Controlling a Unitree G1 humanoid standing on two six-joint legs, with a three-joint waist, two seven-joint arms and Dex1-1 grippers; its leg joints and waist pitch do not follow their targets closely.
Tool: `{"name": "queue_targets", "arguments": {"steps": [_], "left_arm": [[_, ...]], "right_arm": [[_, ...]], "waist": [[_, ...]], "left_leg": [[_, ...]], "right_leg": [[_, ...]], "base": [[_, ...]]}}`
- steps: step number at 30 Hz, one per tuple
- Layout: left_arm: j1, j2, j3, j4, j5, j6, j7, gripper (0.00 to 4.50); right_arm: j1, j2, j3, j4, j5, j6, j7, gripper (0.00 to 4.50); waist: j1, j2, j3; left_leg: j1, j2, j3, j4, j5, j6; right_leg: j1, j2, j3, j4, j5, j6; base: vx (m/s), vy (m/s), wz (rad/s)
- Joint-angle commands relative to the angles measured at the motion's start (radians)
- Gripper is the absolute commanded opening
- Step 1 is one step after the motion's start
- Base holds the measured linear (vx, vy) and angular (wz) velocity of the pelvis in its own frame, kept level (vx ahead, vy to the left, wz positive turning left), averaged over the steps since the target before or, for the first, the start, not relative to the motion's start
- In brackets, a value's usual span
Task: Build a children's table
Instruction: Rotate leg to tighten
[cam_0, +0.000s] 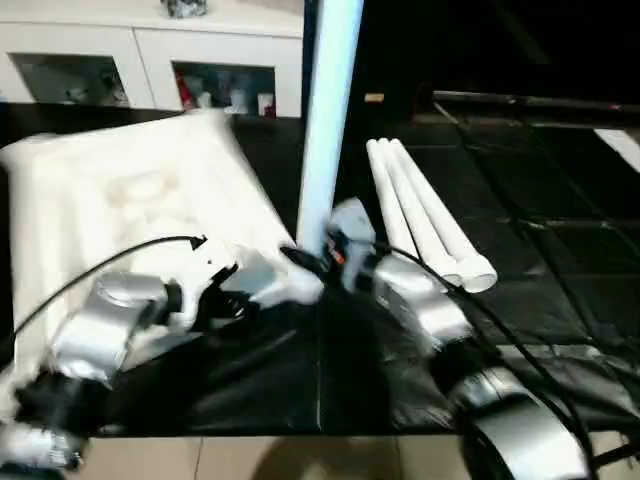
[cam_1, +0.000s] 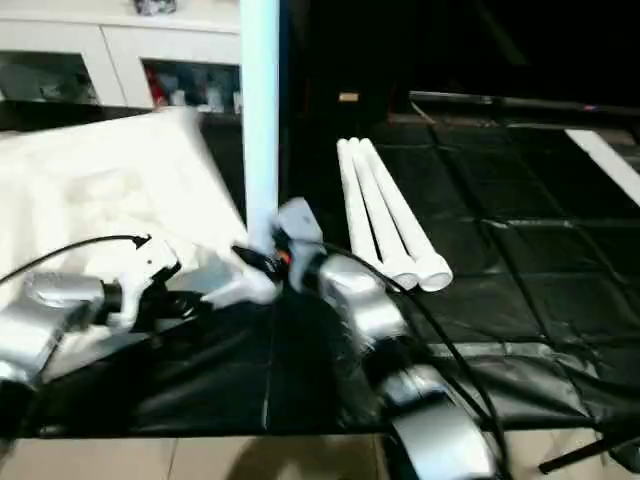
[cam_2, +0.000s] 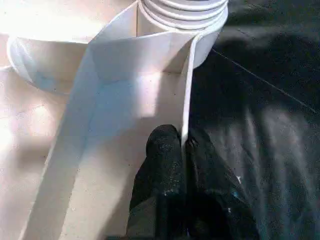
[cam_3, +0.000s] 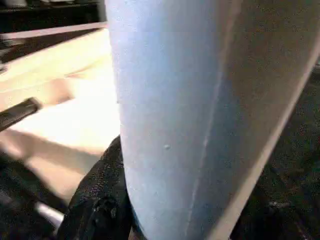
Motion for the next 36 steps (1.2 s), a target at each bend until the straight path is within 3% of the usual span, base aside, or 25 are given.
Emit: {"name": "queue_targets", "arguments": {"steps": [1,3,6,9,13,16,23,24,28,29,30,36], "left_arm": [[0.0,-0.093,0.054,-0.119,-0.025,0.075,0.09,0.0],[0.001,-0.119,0.034,-0.129,-0.009,0.074,0.111,0.0],[-0.015,-0.131,0.002,-0.1,0.001,0.039,0.14,0.0],[-0.03,-0.122,-0.01,-0.086,-0.006,0.042,0.159,0.0],[-0.035,-0.121,-0.005,-0.105,0.005,0.084,0.176,0.0],[-0.034,-0.128,-0.002,-0.118,0.019,0.098,0.183,0.0],[-0.038,-0.102,-0.018,-0.086,0.022,0.051,0.191,0.0],[-0.041,-0.087,-0.029,-0.072,0.031,0.033,0.181,0.0],[-0.048,-0.068,-0.039,-0.048,0.04,0.007,0.163,0.0],[-0.048,-0.068,-0.039,-0.048,0.04,0.007,0.163,0.0],[-0.054,-0.06,-0.044,-0.035,0.043,-0.008,0.153,0.0],[-0.068,-0.014,-0.08,0.025,0.05,-0.099,0.093,0.0]], "right_arm": [[0.024,0.032,0.002,0.176,-0.031,0.105,-0.109,1.92],[0.006,0.048,-0.008,0.195,-0.024,0.115,-0.134,1.92],[-0.006,0.062,-0.015,0.213,-0.025,0.129,-0.14,1.92],[-0.007,0.066,-0.006,0.228,-0.04,0.129,-0.123,1.92],[-0.02,0.073,-0.036,0.262,-0.029,0.126,-0.132,1.92],[-0.029,0.074,-0.049,0.275,-0.024,0.107,-0.123,2.62],[-0.034,0.074,-0.066,0.274,-0.021,0.083,-0.111,3.07],[-0.03,0.07,-0.073,0.268,-0.019,0.075,-0.099,3.17],[-0.01,0.05,-0.082,0.245,-0.017,0.053,-0.053,3.52],[-0.01,0.05,-0.082,0.245,-0.017,0.053,-0.053,3.6],[0.003,0.037,-0.085,0.225,-0.009,0.05,-0.022,3.67],[0.063,-0.018,-0.086,0.129,0.01,0.045,0.077,4.08]], "waist": [[0.007,0.018,-0.047],[0.008,0.011,-0.05],[0.016,0.014,-0.05],[0.017,0.02,-0.049],[0.016,0.026,-0.049],[0.016,0.025,-0.05],[0.021,0.026,-0.055],[0.023,0.032,-0.054],[0.028,0.032,-0.057],[0.029,0.04,-0.058],[0.026,0.037,-0.056],[0.031,0.048,-0.059]], "left_leg": [[-0.008,0.028,0.0,-0.068,-0.158,-0.002],[-0.007,0.023,0.003,-0.063,-0.156,0.005],[-0.005,0.02,0.007,-0.061,-0.158,0.023],[-0.003,0.021,0.007,-0.062,-0.187,0.016],[0.0,0.021,0.005,-0.063,-0.217,0.003],[0.001,0.021,0.005,-0.062,-0.215,0.002],[0.002,0.019,0.008,-0.057,-0.18,0.014],[0.001,0.019,0.006,-0.057,-0.181,0.013],[0.0,0.019,0.008,-0.054,-0.163,0.018],[0.0,0.02,0.008,-0.053,-0.159,0.016],[0.0,0.019,0.007,-0.054,-0.162,0.019],[0.0,0.019,0.006,-0.051,-0.166,0.025]], "right_leg": [[0.053,-0.075,0.046,-0.063,-0.111,-0.236],[0.055,-0.071,0.045,-0.063,-0.099,-0.229],[0.052,-0.07,0.047,-0.065,-0.095,-0.217],[0.049,-0.07,0.047,-0.069,-0.134,-0.206],[0.048,-0.07,0.047,-0.071,-0.166,-0.2],[0.049,-0.068,0.047,-0.069,-0.147,-0.205],[0.052,-0.068,0.045,-0.062,-0.078,-0.227],[0.052,-0.068,0.046,-0.062,-0.079,-0.225],[0.056,-0.07,0.046,-0.06,-0.045,-0.236],[0.057,-0.069,0.045,-0.057,-0.036,-0.237],[0.056,-0.067,0.044,-0.058,-0.035,-0.24],[0.058,-0.067,0.042,-0.058,-0.027,-0.245]], "base": [[0.0,0.0,0.0],[0.0,0.0,0.0],[0.0,0.0,0.0],[0.0,0.0,0.0],[0.0,0.0,0.0],[0.0,0.0,0.0],[0.0,0.0,0.0],[0.0,0.0,0.0],[0.0,0.0,0.0],[0.0,0.0,0.0],[0.0,0.0,0.0],[0.0,0.0,0.0]]}}
